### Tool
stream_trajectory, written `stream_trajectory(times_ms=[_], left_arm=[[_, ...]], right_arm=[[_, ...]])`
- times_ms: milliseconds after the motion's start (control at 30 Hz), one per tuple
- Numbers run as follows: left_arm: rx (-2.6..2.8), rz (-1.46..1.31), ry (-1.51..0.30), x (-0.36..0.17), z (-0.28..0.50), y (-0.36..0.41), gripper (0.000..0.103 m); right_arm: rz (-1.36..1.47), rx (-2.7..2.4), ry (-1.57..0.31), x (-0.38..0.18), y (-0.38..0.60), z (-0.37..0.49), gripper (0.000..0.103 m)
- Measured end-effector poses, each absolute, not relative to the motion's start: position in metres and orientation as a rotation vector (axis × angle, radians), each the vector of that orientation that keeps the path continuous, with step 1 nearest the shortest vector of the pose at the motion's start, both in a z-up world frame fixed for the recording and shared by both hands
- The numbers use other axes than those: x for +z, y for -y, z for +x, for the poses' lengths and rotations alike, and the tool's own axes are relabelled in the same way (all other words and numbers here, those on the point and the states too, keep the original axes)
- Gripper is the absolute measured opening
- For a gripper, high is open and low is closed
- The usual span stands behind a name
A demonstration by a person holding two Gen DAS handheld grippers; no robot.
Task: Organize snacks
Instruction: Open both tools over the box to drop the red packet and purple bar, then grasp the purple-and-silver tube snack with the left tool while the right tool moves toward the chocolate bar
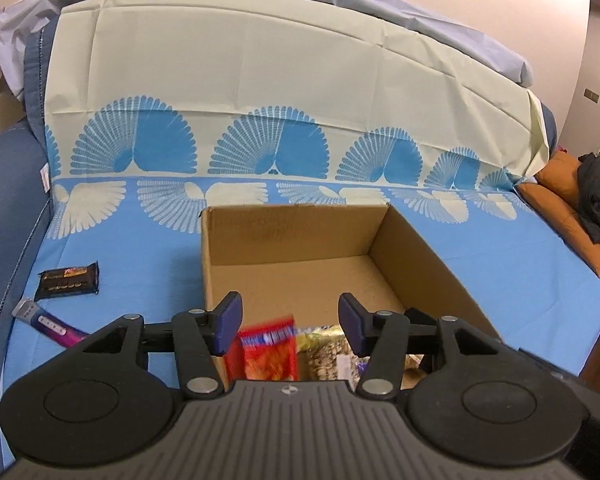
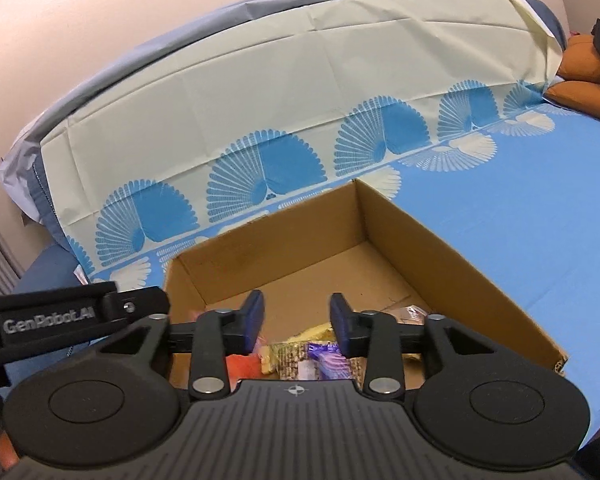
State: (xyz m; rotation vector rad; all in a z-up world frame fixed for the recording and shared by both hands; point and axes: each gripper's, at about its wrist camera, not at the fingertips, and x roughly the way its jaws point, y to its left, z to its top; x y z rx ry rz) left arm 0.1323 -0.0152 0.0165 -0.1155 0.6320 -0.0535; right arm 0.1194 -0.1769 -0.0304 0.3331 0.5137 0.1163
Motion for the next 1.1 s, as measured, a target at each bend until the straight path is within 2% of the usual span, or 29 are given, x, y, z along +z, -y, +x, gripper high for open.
stream_trajectory(times_ms=[267,667,700,800,867,933,967,1033,1100], left_arm=[[-0.011,-0.143,-0.666,0.006,0.109,-0.017,0.056],[0.031,-0.173,-0.669,-0.002,0.076,-0.065,0.055],[0.038,-0.162,-0.664,-0.005,0.073,-0.069,0.054],[0.055,-0.131,-0.664,-0.022,0.056,-0.091,0.037],[0.059,-0.111,-0.659,-0.035,0.042,-0.109,0.021],[0.061,-0.096,-0.656,-0.048,0.026,-0.127,0.016],[0.07,-0.108,-0.661,-0.055,0.018,-0.138,0.015],[0.081,-0.135,-0.665,-0.066,0.003,-0.154,0.012],[0.102,-0.176,-0.673,-0.079,-0.011,-0.169,0.012]], right_arm=[[0.271,0.152,-0.527,-0.035,0.163,0.117,0.047],[0.125,0.247,-0.551,-0.047,0.124,0.103,0.05],[0.11,0.257,-0.547,-0.047,0.121,0.101,0.05],[0.065,0.294,-0.523,-0.048,0.112,0.092,0.05],[0.02,0.331,-0.488,-0.047,0.104,0.083,0.05],[-0.028,0.377,-0.442,-0.046,0.095,0.073,0.047],[-0.05,0.401,-0.418,-0.045,0.092,0.067,0.043],[-0.092,0.458,-0.37,-0.043,0.084,0.056,0.029],[-0.119,0.521,-0.325,-0.039,0.076,0.045,0.026]])
